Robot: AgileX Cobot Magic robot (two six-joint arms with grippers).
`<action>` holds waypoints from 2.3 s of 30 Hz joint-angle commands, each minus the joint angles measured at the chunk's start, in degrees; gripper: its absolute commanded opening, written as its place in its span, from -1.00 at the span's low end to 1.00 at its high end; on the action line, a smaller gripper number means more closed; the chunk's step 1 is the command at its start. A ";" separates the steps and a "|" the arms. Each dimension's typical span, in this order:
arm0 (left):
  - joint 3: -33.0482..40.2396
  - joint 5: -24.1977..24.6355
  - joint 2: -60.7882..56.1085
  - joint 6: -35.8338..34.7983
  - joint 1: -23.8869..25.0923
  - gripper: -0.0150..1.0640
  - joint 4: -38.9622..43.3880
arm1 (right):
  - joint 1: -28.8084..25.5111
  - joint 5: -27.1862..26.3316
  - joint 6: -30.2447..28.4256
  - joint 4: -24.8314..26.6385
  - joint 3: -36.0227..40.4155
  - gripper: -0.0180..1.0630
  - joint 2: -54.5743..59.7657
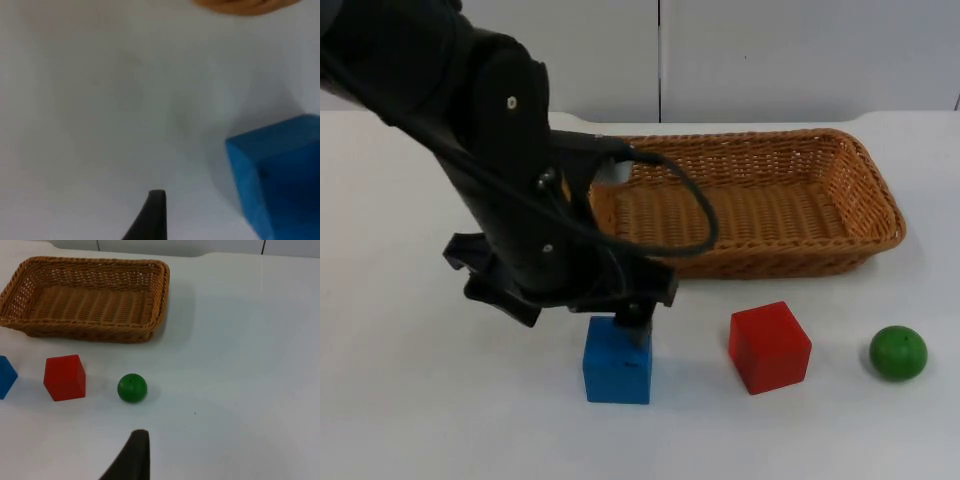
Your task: Place all geometric objects except the red cube into the basket.
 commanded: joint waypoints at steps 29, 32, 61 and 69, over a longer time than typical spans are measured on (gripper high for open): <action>-1.48 -8.55 8.57 -4.34 -1.89 0.45 -1.57 | -0.34 -0.42 -0.06 -0.45 0.12 0.83 -0.20; -1.48 -8.21 9.32 -4.34 -1.89 0.43 -1.83 | -0.34 -0.42 -0.06 -0.45 0.12 0.83 -0.20; -1.27 3.52 -11.31 2.08 -1.89 -0.97 3.02 | -0.34 -0.42 -0.06 -0.45 0.12 0.83 -0.20; -2.68 3.74 -15.37 6.41 -1.89 -0.97 2.91 | -0.34 -0.42 -0.06 -0.45 0.12 0.83 -0.20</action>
